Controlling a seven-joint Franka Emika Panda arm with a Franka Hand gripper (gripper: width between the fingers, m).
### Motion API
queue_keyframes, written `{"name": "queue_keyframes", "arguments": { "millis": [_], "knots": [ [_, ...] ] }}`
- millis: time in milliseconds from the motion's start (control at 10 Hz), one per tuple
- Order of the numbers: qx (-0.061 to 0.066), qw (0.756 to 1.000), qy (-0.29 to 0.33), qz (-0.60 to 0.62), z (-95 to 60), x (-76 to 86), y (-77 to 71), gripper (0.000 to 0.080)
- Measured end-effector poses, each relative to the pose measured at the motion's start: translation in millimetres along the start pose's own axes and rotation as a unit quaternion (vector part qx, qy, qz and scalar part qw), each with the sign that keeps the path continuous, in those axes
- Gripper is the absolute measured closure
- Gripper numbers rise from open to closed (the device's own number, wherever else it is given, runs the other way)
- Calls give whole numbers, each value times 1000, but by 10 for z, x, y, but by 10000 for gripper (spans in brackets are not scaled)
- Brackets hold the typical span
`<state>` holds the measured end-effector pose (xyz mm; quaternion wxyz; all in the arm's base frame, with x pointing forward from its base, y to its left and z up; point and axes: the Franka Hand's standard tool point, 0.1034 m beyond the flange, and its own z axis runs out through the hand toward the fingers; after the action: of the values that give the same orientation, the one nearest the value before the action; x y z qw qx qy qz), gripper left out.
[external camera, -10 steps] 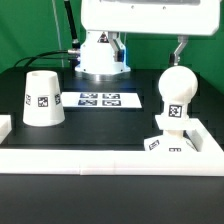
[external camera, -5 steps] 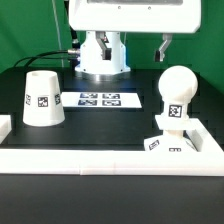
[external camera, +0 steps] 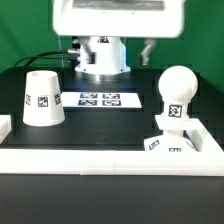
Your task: Assemble lamp
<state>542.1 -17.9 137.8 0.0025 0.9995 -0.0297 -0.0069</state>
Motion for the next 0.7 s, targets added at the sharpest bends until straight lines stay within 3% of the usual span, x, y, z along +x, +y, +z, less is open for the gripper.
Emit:
{"name": "queue_keyframes", "arguments": {
  "millis": [200,400,700],
  "knots": [
    [-7,1000,0,-8,71,-67,368,101],
    [-13,1000,1,-11,159,-143,630,101],
    [-14,1000,1,-2,156,-146,742,101]
  ]
}}
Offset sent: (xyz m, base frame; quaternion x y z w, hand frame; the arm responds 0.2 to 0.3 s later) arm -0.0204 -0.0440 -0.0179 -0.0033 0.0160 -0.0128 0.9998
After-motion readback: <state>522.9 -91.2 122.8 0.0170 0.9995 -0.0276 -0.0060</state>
